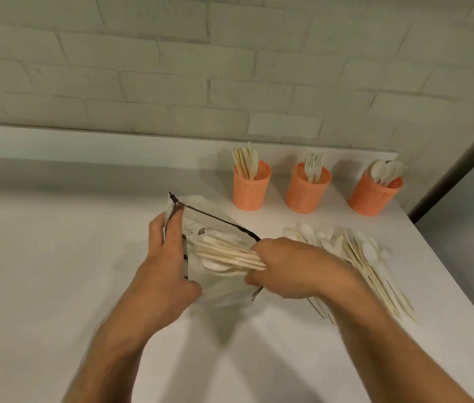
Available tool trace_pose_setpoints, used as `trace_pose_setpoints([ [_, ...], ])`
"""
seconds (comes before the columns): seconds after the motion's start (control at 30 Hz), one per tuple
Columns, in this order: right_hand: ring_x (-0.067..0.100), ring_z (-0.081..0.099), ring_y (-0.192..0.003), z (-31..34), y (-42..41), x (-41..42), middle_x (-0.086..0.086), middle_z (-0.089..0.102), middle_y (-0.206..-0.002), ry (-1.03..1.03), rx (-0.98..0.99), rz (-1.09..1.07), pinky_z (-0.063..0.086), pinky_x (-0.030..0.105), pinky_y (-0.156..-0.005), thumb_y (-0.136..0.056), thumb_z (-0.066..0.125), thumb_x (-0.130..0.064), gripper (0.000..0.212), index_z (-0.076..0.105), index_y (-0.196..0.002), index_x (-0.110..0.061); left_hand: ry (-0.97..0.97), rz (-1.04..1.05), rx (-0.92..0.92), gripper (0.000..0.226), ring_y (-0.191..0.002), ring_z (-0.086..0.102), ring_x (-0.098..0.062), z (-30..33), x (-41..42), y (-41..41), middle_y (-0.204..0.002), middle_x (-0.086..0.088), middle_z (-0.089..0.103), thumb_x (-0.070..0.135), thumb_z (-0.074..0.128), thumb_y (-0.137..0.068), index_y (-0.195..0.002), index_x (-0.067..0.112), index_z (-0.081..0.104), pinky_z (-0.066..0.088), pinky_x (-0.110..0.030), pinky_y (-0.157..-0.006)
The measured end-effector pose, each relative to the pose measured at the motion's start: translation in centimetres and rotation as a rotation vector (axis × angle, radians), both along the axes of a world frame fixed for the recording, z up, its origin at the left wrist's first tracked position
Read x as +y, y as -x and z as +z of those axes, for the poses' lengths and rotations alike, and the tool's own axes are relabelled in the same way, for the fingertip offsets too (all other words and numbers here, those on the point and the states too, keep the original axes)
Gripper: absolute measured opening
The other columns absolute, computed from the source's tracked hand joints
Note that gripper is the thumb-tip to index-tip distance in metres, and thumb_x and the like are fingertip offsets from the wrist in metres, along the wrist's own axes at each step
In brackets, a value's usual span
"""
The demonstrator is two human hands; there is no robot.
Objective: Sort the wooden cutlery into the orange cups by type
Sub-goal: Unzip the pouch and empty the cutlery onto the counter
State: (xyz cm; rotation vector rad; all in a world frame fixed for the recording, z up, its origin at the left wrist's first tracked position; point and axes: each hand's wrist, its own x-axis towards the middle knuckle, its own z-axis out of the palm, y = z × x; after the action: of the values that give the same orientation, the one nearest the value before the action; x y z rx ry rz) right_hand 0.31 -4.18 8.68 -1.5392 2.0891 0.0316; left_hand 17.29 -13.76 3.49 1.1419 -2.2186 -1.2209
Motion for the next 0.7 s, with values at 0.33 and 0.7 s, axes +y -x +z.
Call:
trace_pose_setpoints([
  [0.33,0.004,0.05,-0.057,-6.8,7.5,6.3,-0.01,0.055,-0.062,0.32,-0.503,-0.506,0.041,0.022,-0.061,-0.098,0.06,-0.033,0.022,0.06,-0.086,-0.015,0.01,0.111,0.149,0.07,-0.076,0.06,-0.011,-1.3,-0.4,1.7,-0.12,0.028,0.019,0.009,0.071,-0.084,-0.139,0.028,0.03,0.061,-0.032,-0.059],
  [0.7,0.009,0.046,-0.064,-7.2,9.0,9.3,-0.003,0.053,-0.068,0.369,-0.716,-0.452,0.039,0.022,-0.066,-0.099,0.061,-0.025,0.024,0.055,-0.076,-0.022,-0.007,0.253,0.203,0.073,-0.102,0.055,-0.008,-1.1,-2.5,1.8,-0.136,0.016,0.021,0.021,0.07,-0.088,-0.147,0.016,0.026,0.062,-0.031,-0.071],
])
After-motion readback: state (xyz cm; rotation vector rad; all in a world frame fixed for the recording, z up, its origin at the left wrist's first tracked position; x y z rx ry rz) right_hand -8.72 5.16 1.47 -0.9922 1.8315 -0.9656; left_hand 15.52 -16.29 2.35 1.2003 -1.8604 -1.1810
